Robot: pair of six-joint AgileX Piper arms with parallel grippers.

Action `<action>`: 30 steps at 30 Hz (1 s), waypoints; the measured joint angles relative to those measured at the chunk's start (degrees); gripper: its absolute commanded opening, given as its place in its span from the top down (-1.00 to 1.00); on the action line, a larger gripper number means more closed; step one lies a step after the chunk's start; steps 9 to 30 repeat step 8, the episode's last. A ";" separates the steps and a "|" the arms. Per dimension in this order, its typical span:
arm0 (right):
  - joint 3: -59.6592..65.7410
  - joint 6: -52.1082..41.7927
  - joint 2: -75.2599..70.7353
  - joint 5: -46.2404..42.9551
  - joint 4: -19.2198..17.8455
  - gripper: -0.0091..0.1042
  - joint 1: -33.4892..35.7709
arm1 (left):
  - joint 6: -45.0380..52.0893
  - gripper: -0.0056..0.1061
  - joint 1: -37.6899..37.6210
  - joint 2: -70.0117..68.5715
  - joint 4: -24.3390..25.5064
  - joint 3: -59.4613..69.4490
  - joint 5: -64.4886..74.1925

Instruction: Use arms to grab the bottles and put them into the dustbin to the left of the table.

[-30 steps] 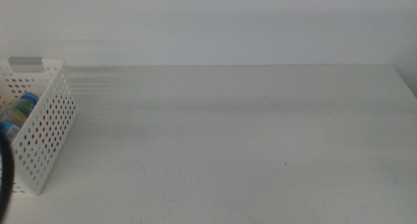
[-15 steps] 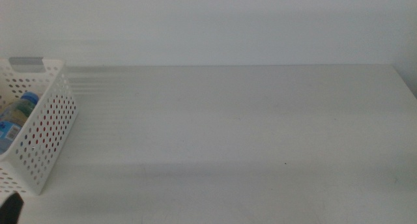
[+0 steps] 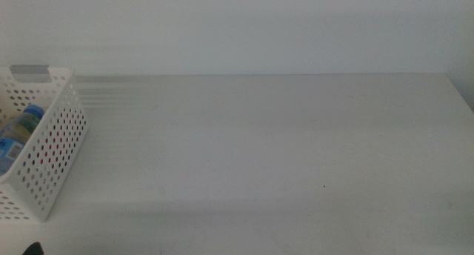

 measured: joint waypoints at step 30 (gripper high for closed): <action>0.00 0.00 0.00 0.05 -0.25 -0.51 0.00 | -0.07 -0.19 0.00 0.00 -0.05 0.02 0.84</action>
